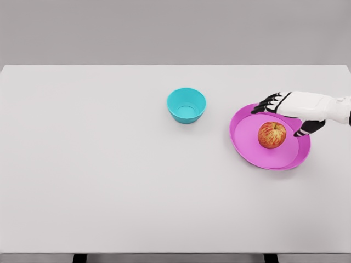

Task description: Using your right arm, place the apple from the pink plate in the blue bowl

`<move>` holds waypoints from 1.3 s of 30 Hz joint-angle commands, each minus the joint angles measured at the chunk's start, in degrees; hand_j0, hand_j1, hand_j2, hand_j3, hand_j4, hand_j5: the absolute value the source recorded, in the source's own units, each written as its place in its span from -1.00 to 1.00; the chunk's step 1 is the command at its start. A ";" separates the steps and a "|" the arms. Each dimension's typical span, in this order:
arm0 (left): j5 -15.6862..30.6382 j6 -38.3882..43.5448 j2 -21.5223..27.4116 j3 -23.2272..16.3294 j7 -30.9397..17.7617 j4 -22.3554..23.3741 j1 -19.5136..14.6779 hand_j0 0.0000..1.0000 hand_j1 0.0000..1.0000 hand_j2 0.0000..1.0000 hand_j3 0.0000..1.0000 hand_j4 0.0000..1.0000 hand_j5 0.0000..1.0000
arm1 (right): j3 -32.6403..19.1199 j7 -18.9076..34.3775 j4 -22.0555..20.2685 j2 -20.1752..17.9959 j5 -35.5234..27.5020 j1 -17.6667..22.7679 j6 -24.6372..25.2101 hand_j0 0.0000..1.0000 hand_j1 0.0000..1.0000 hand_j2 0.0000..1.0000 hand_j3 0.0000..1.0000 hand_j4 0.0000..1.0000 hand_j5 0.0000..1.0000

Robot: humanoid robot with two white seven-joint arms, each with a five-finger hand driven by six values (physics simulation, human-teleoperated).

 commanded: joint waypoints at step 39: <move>0.03 0.02 0.00 0.00 -0.01 -0.01 0.00 1.00 1.00 1.00 1.00 1.00 1.00 | 5.36 -0.02 7.38 3.24 -0.20 -0.62 0.15 0.72 0.72 0.72 0.72 0.72 0.72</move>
